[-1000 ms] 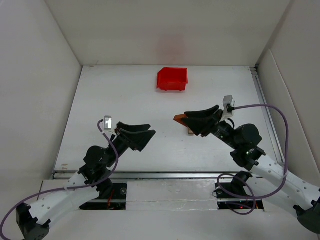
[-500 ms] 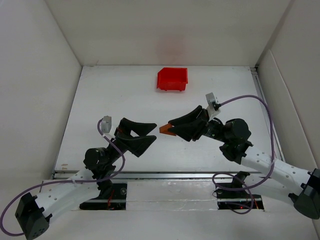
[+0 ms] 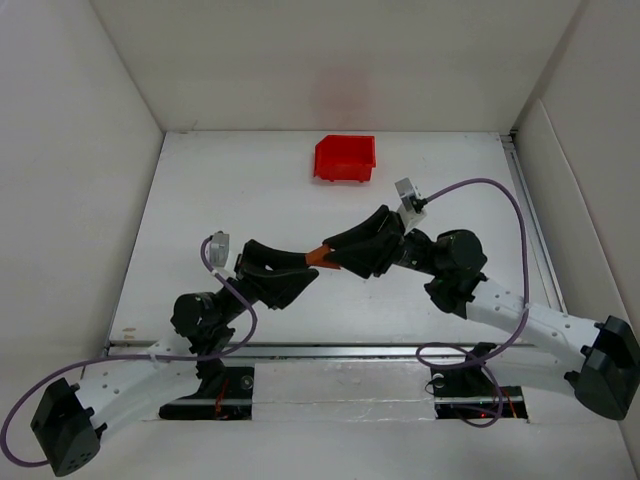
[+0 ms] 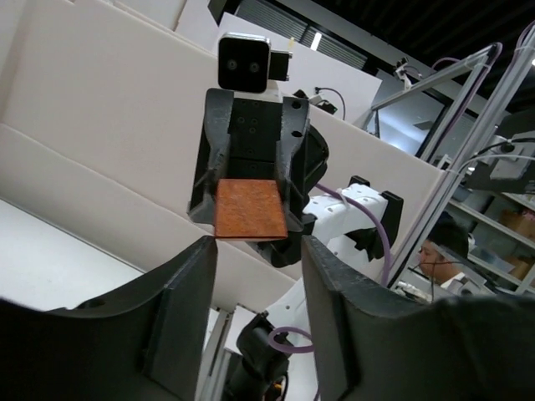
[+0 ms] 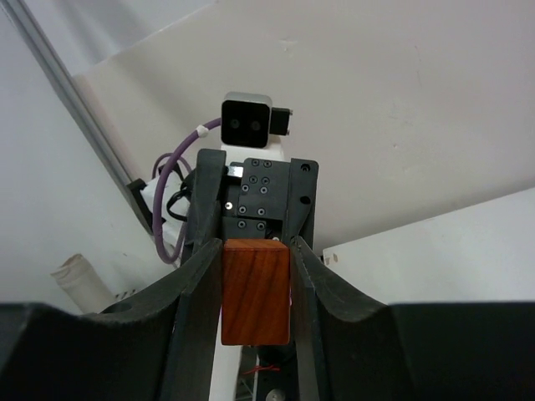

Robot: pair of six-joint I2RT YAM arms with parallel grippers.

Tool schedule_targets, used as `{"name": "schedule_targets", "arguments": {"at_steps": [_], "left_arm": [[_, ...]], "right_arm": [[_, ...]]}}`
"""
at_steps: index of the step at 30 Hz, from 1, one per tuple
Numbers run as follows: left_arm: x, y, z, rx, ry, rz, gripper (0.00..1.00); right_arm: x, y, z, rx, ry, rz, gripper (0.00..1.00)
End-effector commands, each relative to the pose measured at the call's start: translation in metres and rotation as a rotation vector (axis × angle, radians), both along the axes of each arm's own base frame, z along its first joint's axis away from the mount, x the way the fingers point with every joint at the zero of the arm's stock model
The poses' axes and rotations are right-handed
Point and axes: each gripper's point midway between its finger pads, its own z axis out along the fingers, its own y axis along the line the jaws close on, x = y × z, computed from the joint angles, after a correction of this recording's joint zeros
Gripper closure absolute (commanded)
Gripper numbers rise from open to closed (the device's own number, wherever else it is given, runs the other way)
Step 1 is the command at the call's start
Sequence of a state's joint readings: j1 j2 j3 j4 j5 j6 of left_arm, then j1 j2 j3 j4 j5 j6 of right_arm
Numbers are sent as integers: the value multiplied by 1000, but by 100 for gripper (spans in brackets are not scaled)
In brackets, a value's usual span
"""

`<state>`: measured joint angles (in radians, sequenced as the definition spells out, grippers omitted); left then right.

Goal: Build the wood block tower

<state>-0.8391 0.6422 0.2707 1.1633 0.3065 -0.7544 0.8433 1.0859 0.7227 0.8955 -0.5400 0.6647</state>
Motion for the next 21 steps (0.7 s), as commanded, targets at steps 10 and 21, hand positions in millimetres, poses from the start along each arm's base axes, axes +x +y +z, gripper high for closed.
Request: {"name": "schedule_targets", "arguments": {"at_steps": [10, 21], "left_arm": [[-11, 19, 43, -85, -155, 62, 62], [-13, 16, 53, -44, -197, 75, 100]], "right_arm": [[-28, 0, 29, 77, -88, 87, 100], [-31, 4, 19, 42, -81, 103, 100]]}}
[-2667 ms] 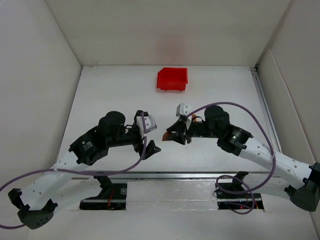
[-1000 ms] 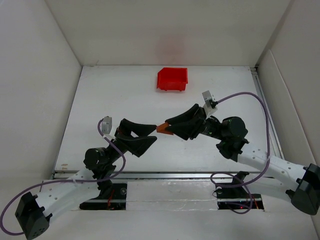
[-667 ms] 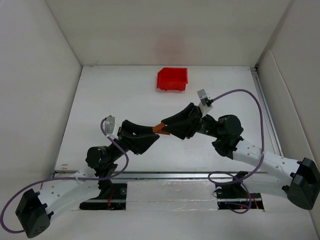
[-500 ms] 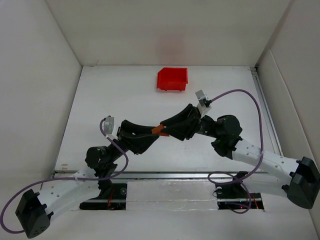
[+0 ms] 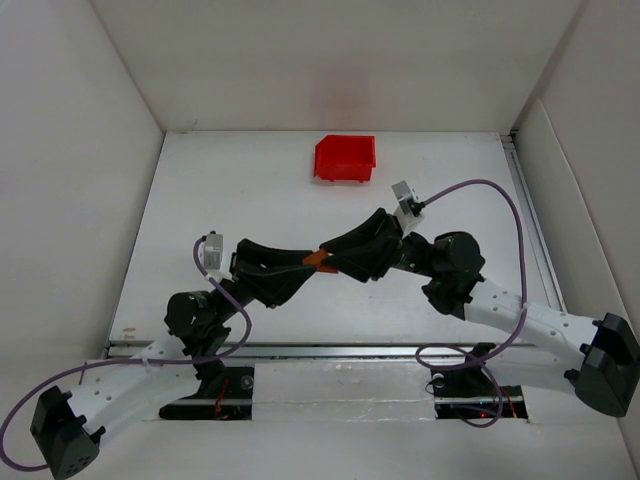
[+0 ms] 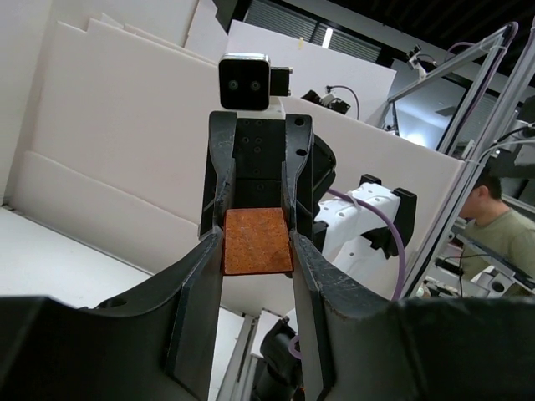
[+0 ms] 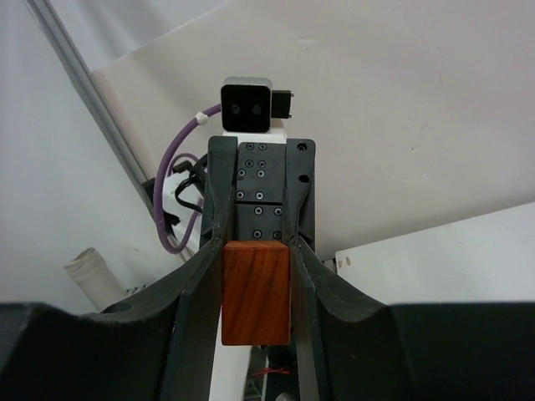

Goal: Build the wood block tower

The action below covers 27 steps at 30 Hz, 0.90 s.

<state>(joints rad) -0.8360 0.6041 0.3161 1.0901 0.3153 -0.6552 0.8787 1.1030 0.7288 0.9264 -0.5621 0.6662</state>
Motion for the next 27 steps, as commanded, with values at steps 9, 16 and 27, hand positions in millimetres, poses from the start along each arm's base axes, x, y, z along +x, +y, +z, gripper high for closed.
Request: {"name": "schedule_targets", "arguments": {"at_steps": [9, 16, 27], "left_arm": [[-7, 11, 59, 39, -156, 87, 100], [-6, 7, 68, 70, -176, 90, 100], [-9, 4, 73, 74, -199, 71, 100]], "right_arm": [[-33, 3, -10, -77, -62, 127, 100], [-41, 5, -18, -141, -76, 148, 100], [-53, 6, -23, -155, -89, 202, 100]]}}
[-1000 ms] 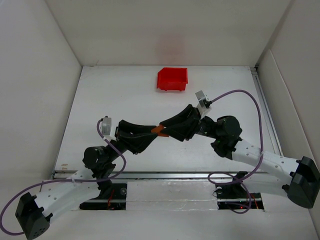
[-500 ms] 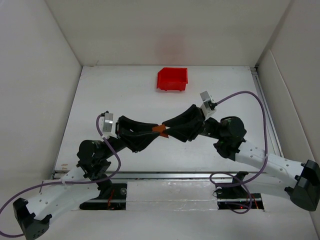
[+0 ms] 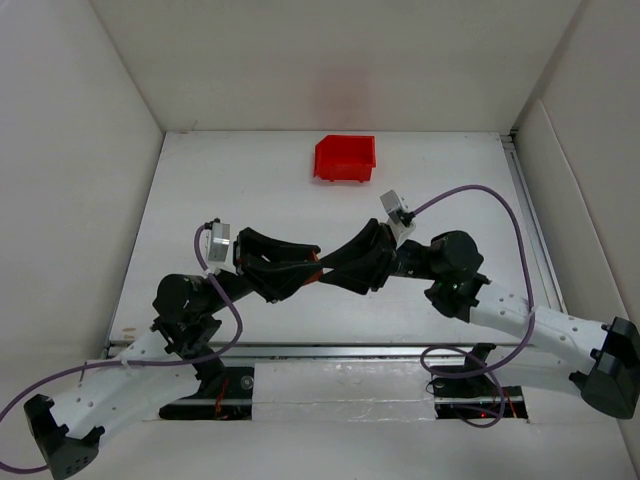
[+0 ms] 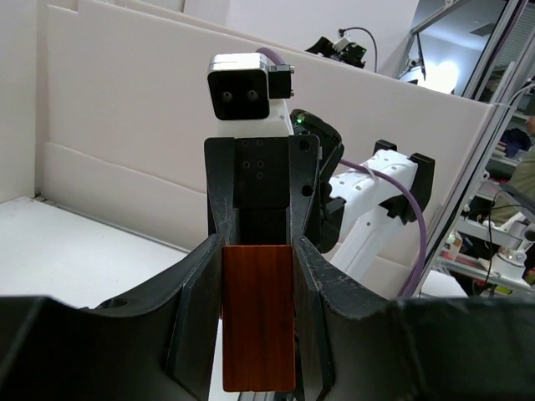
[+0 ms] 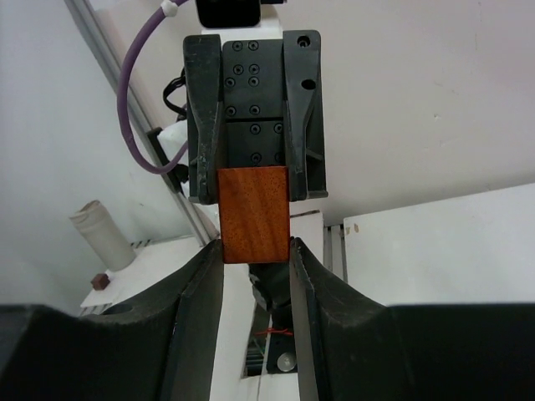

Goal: Build the wood block tower

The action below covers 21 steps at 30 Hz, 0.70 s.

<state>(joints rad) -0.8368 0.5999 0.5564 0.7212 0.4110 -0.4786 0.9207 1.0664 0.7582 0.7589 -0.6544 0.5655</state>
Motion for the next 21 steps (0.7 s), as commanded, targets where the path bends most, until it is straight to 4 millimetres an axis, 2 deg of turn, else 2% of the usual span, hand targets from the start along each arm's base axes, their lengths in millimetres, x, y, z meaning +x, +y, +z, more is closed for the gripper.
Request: {"name": "schedule_targets", "arguments": {"at_steps": [1, 10, 11, 12, 14, 15, 18, 21], "left_arm": [[-5, 15, 44, -104, -99, 42, 100], [-5, 17, 41, -114, -95, 46, 98], [-5, 18, 41, -117, -94, 50, 88], [-4, 20, 41, -123, -88, 63, 70], [0, 25, 41, -135, -73, 95, 62], [2, 27, 40, -138, -65, 106, 43], [4, 34, 39, -155, -59, 140, 44], [5, 38, 39, -165, -56, 156, 56]], "right_arm": [[-26, 0, -7, -44, -18, 105, 100], [-20, -7, 10, -4, -28, 34, 100], [-15, -8, 11, -12, -25, 0, 100], [-13, -8, 12, -15, -22, -14, 100], [-7, -7, 12, -38, -15, -45, 100], [-5, -7, 12, -47, -6, -57, 100], [7, -5, 4, -100, 28, -98, 100], [9, -5, 3, -105, 36, -96, 100]]}}
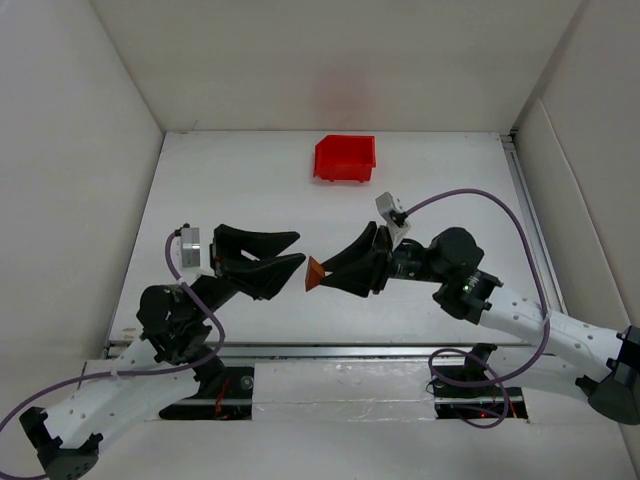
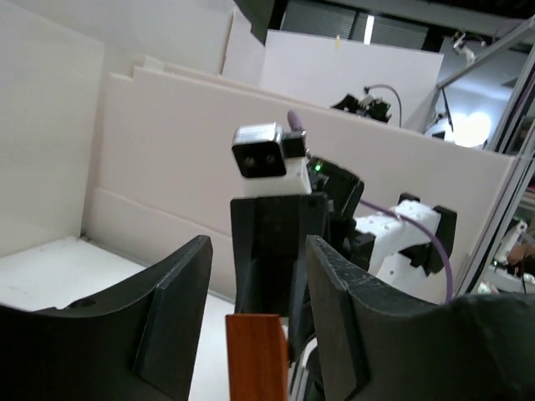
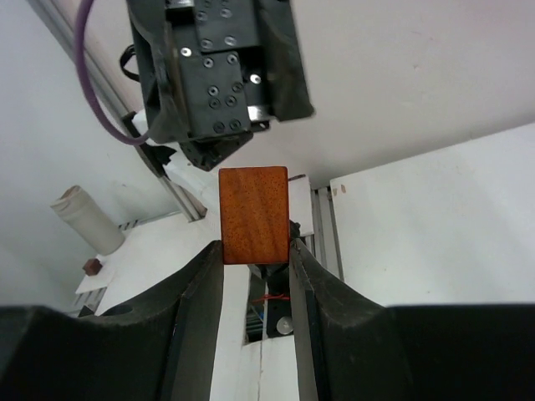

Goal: Build the wood block tower

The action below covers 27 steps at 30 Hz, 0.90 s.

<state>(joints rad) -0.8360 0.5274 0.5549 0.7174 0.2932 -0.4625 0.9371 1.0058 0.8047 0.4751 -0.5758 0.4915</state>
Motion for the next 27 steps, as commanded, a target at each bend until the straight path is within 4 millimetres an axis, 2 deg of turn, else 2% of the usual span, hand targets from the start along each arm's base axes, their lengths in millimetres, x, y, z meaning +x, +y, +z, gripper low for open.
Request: {"name": "schedule_targets", "arguments": {"at_steps": [1, 6, 9, 10, 11, 16, 19, 23, 25, 26, 27], "left_arm": [[0, 15, 16, -72, -45, 58, 52], [-1, 11, 13, -54, -49, 42, 27], [3, 6, 8, -20, -34, 40, 22], [3, 5, 7, -17, -31, 40, 21], [3, 3, 4, -7, -30, 33, 20], [-4, -11, -3, 40, -37, -43, 20], [-8, -21, -10, 77, -37, -100, 22], [-19, -28, -15, 102, -56, -176, 34], [-21, -28, -15, 101, -62, -190, 43], [-22, -29, -15, 101, -63, -196, 54], [-22, -29, -15, 102, -63, -200, 59]], "right_arm": [[1, -2, 18, 16, -25, -7, 100], [-2, 2, 18, -8, -28, 25, 100], [-1, 2, 17, -32, -33, 21, 100], [7, 0, 23, -41, -30, -15, 100], [7, 1, 13, -89, -20, -8, 100], [13, -1, 11, -159, -63, 11, 100], [11, -4, 7, -229, -69, 32, 100], [3, -12, 13, -240, -118, 50, 100], [3, -14, 14, -242, -125, 43, 100], [2, -16, 16, -241, -132, 42, 100], [5, -17, 16, -241, -131, 33, 100]]}}
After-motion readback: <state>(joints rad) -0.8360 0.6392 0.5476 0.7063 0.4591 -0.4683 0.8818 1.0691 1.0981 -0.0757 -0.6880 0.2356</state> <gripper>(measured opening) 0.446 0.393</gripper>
